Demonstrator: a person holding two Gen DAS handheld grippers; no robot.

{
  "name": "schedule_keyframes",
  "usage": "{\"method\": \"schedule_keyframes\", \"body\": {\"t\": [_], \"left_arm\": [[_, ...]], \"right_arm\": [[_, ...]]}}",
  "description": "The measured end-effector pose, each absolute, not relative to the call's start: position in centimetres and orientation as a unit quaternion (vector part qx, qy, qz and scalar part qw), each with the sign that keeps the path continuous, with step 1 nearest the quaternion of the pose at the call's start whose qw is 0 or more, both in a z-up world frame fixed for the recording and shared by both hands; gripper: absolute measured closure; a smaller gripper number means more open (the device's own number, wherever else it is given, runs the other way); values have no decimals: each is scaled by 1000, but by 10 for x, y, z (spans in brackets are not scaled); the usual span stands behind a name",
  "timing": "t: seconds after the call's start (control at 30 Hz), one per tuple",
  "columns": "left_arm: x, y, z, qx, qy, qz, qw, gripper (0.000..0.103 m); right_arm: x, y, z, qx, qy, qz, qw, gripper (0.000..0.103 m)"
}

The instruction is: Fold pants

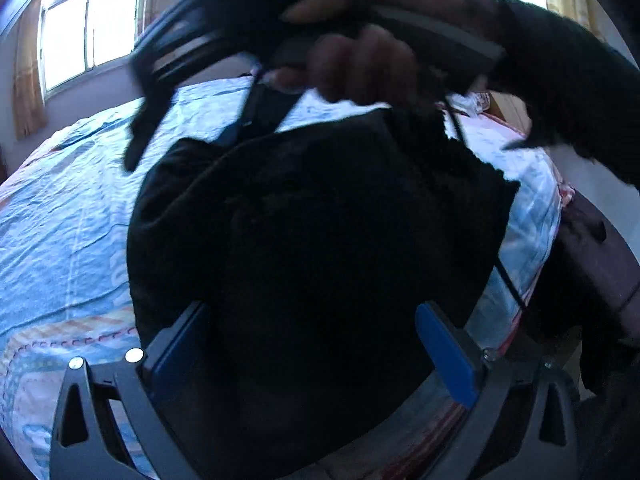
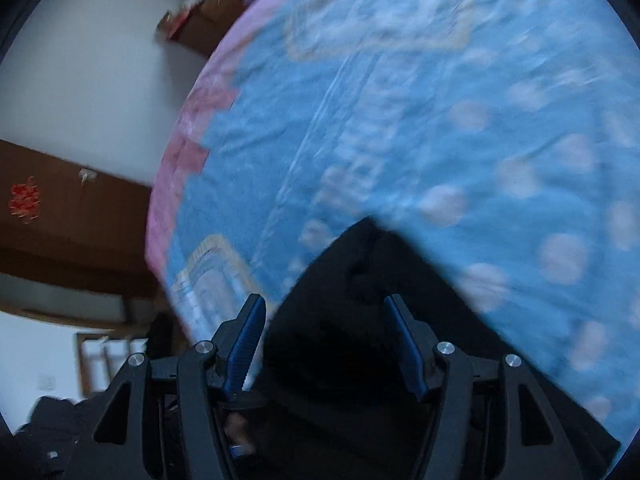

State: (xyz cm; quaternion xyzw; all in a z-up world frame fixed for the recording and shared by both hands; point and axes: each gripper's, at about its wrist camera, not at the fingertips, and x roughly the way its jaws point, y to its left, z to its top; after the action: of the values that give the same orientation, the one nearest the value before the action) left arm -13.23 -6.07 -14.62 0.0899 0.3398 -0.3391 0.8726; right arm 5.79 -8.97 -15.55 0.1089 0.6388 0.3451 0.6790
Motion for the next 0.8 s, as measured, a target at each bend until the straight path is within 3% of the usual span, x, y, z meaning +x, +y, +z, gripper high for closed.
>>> {"method": "schedule_keyframes", "body": {"t": [0.1, 0.17, 0.2, 0.23, 0.37, 0.47, 0.5, 0.53, 0.6, 0.8], "left_arm": [[-126, -54, -146, 63, 345, -350, 869, 0], [-123, -52, -150, 63, 346, -348, 869, 0], [-120, -53, -154, 65, 352, -350, 865, 0], [-118, -54, -158, 67, 357, -350, 864, 0], [-118, -56, -157, 69, 353, -342, 868, 0], [-118, -46, -151, 50, 355, -344, 868, 0], [-119, -43, -148, 41, 353, -346, 869, 0], [-121, -39, -145, 31, 347, -351, 869, 0], [-123, -32, -135, 20, 339, -351, 873, 0], [-102, -16, -108, 30, 311, -324, 893, 0]], "right_arm": [[63, -64, -155, 83, 634, 357, 681, 71], [67, -45, -148, 51, 611, 378, 694, 77], [72, -39, -147, 39, 603, 378, 701, 85], [79, -34, -147, 36, 599, 373, 708, 102], [100, -28, -170, 2, 623, 343, 703, 101], [93, -35, -152, -6, 612, 356, 706, 99], [90, -42, -141, -5, 606, 358, 710, 90], [87, -48, -132, -12, 596, 358, 718, 67], [79, -64, -117, -25, 579, 347, 737, 35], [36, -158, -84, -23, 554, 294, 778, 34]]}}
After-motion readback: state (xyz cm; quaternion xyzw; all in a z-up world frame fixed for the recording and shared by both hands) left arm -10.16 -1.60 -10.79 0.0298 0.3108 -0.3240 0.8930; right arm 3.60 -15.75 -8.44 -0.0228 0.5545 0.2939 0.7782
